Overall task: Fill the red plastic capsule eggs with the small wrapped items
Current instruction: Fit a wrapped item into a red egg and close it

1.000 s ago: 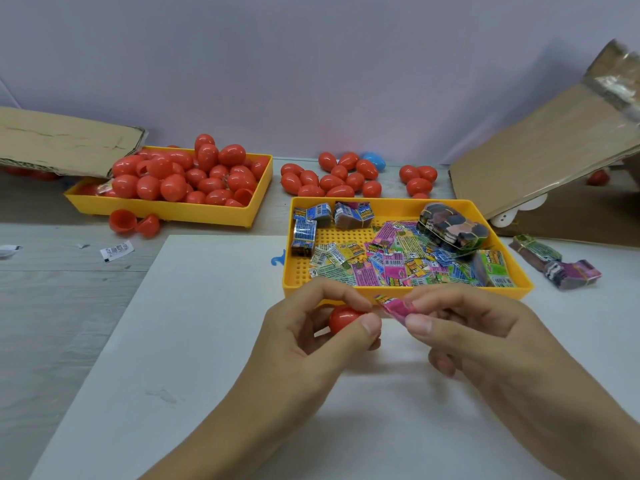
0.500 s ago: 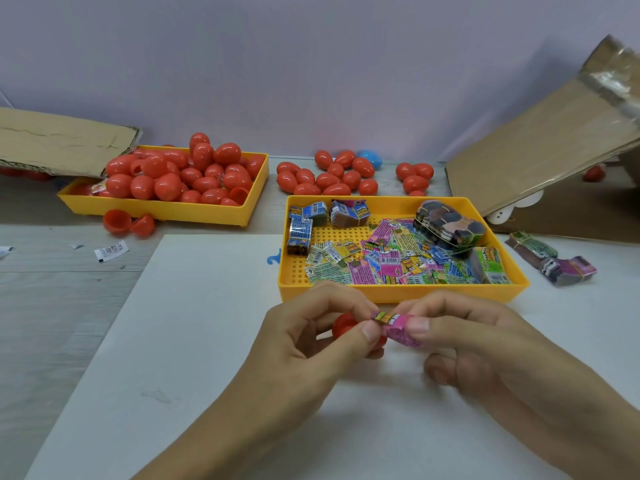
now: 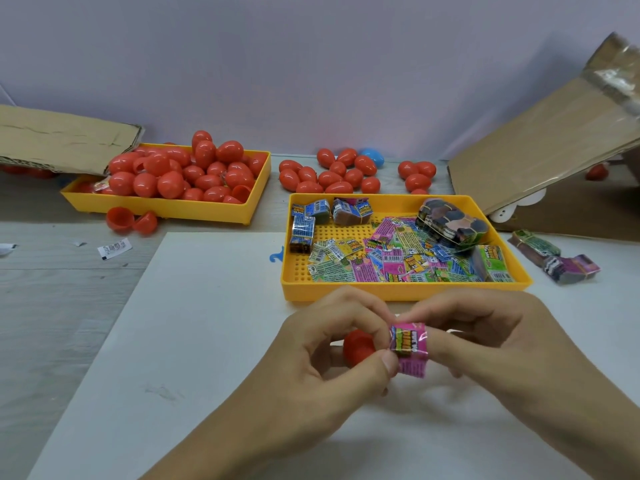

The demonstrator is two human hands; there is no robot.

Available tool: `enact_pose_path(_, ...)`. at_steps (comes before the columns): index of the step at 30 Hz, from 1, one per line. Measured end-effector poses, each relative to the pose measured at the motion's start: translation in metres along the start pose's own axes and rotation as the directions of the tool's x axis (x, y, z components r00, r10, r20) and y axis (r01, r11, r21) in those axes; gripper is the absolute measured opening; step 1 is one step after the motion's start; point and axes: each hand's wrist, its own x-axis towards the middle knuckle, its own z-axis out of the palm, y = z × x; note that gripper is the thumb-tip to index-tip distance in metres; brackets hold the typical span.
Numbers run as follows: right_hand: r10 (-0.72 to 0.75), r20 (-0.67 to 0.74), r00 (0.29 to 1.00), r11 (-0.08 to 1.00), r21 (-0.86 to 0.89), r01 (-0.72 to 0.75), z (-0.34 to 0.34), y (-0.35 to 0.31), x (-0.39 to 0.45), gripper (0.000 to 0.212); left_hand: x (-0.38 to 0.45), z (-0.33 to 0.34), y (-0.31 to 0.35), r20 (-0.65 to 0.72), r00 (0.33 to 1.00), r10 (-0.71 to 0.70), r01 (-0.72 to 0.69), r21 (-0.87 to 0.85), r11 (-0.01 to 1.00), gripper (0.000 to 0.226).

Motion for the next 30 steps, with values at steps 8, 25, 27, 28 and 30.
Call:
enact_pose_path(8, -0.040, -0.108, 0.993, 0.998, -0.047, 0.035, 0.0031, 0.0024, -0.0010, 0.048, 0.0001, -0.0031, -0.0016, -0.037, 0.999, 0.016, -0.021, -0.134, 0.991, 0.021)
enact_pose_path(25, -0.166, -0.095, 0.982, 0.968, -0.206, 0.144, 0.0036, 0.0001, -0.0032, 0.021, 0.0001, -0.0007, 0.0005, -0.119, 0.993, -0.021, -0.002, -0.187, 0.982, 0.029)
enact_pose_path(27, -0.166, -0.079, 0.983, 0.969, -0.197, 0.148, 0.0054, 0.0006, -0.0036, 0.020, 0.0002, -0.0007, 0.0009, -0.119, 0.993, -0.018, -0.003, -0.175, 0.985, 0.022)
enact_pose_path(28, -0.157, -0.072, 0.985, 0.974, -0.174, 0.142, 0.0056, 0.0007, -0.0035, 0.021, 0.0001, -0.0009, 0.0011, -0.117, 0.993, -0.018, -0.002, -0.169, 0.986, 0.021)
enact_pose_path(30, -0.128, -0.052, 0.990, 0.988, -0.098, 0.122, 0.0038, 0.0005, -0.0035, 0.029, 0.0001, -0.0020, 0.0009, -0.126, 0.992, -0.027, 0.006, -0.162, 0.987, 0.022)
